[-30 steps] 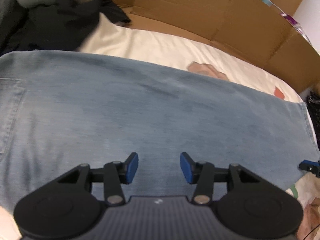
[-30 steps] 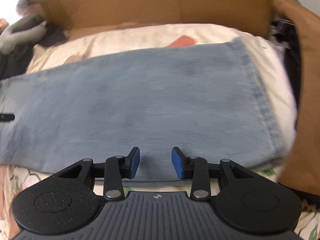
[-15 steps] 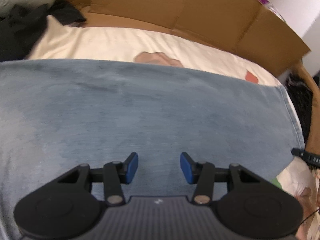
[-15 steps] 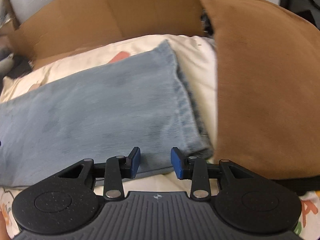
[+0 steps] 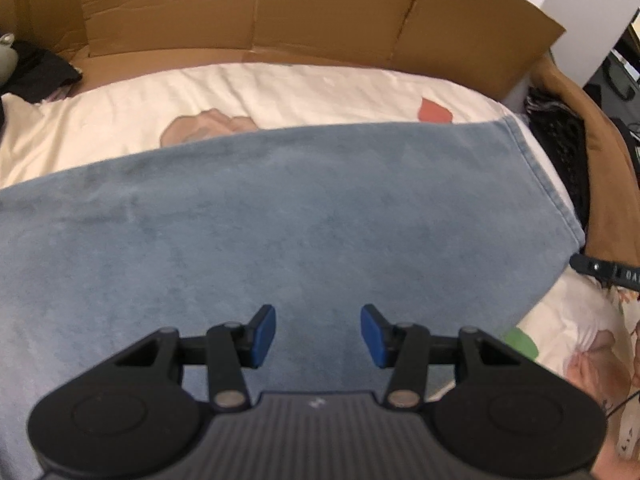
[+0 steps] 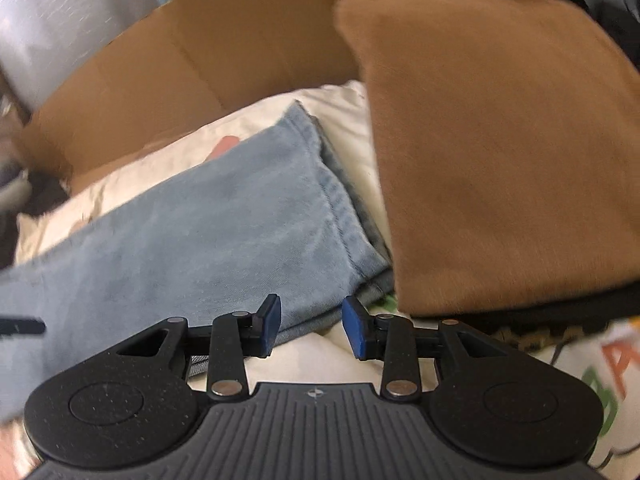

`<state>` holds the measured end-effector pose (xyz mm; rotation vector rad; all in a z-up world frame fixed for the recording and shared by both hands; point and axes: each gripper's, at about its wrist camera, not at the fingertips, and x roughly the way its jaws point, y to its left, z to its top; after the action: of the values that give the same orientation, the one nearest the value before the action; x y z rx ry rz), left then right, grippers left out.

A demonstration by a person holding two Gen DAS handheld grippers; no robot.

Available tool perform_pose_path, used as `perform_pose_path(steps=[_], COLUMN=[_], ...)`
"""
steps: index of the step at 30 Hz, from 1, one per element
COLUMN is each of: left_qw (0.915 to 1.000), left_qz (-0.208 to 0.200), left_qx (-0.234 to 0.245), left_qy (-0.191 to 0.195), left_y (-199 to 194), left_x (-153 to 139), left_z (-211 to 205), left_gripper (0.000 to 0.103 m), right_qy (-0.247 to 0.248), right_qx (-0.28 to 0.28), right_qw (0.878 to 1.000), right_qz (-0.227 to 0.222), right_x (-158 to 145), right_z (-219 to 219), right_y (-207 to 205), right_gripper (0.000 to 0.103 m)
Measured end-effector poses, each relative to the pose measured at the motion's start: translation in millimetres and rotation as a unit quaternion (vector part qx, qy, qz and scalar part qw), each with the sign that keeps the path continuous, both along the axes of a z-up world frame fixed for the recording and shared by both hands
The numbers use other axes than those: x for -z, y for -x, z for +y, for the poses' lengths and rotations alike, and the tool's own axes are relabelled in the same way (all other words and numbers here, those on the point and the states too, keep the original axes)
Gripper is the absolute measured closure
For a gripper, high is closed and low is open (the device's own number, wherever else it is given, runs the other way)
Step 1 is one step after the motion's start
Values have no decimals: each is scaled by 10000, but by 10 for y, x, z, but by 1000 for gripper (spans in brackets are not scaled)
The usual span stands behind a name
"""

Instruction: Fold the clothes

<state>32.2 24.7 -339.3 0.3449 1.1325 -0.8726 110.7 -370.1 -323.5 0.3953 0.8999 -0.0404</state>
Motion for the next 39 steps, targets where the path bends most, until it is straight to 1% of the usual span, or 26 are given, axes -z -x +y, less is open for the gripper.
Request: perform_pose_path(steps=[3, 8, 11, 12, 13, 17, 18, 19, 20, 21, 22, 24, 27, 31, 33, 35, 37, 39], left_qw=[9998, 9993, 9996, 9996, 9995, 9988, 9986, 9984, 9983, 9982, 9981, 9980, 9979, 9976, 9980, 9979, 9957, 9925], left_qz=[160, 250, 204, 203, 218, 325, 339, 351, 360, 368, 376, 388, 389, 343, 257, 97, 99, 17], left_qx=[-147, -254, -202, -189, -209, -375, -408, -439, -456, -472, -488, -507, -507, -595, -579, -618, -888, -1157], left_qy=[18, 115, 67, 47, 20, -54, -57, -60, -56, -52, -48, -41, -35, -55, -56, -138, -264, -399], left_y=[53, 77, 100, 106, 104, 75, 69, 63, 57, 51, 45, 37, 31, 14, 29, 31, -26, -64], left_x=[66, 84, 85, 90, 104, 164, 175, 185, 191, 196, 202, 209, 210, 180, 133, 89, 67, 23], left_z=[-6, -60, -60, -48, -26, 85, 105, 124, 132, 139, 146, 154, 160, 246, 347, 498, 693, 883], left_gripper=[52, 52, 51, 51, 51, 51, 51, 51, 51, 51, 51, 51, 51, 51, 51, 51, 51, 51], right_qy=[-491, -1327, -1613, -1709, -1804, -2065, -2101, -2129, -2163, -2207, -2272, -2471, -2661, -2710, -2693, -2694, -2740, -2830], right_qx=[368, 949, 1076, 1118, 1160, 1319, 1339, 1339, 1345, 1361, 1392, 1504, 1626, 1582, 1540, 1502, 1497, 1486], right_qw=[9980, 9864, 9809, 9788, 9766, 9695, 9684, 9678, 9670, 9658, 9638, 9572, 9501, 9494, 9505, 9511, 9498, 9475], right_qz=[134, 215, 171, 156, 142, 83, 75, 65, 52, 32, 11, -25, 59, 152, 181, 188, 181, 121], right_x=[89, 252, 324, 348, 372, 434, 438, 434, 429, 422, 420, 437, 508, 573, 610, 636, 649, 626], right_z=[-184, -396, -403, -406, -408, -418, -419, -420, -423, -430, -440, -465, -446, -344, -297, -275, -278, -361], right_y=[-13, -38, -56, -61, -67, -73, -70, -67, -62, -53, -44, -21, -31, -85, -112, -138, -156, -130], right_gripper=[62, 61, 60, 58, 56, 56, 58, 67, 72, 82, 83, 83, 83, 83, 83, 83, 89, 94])
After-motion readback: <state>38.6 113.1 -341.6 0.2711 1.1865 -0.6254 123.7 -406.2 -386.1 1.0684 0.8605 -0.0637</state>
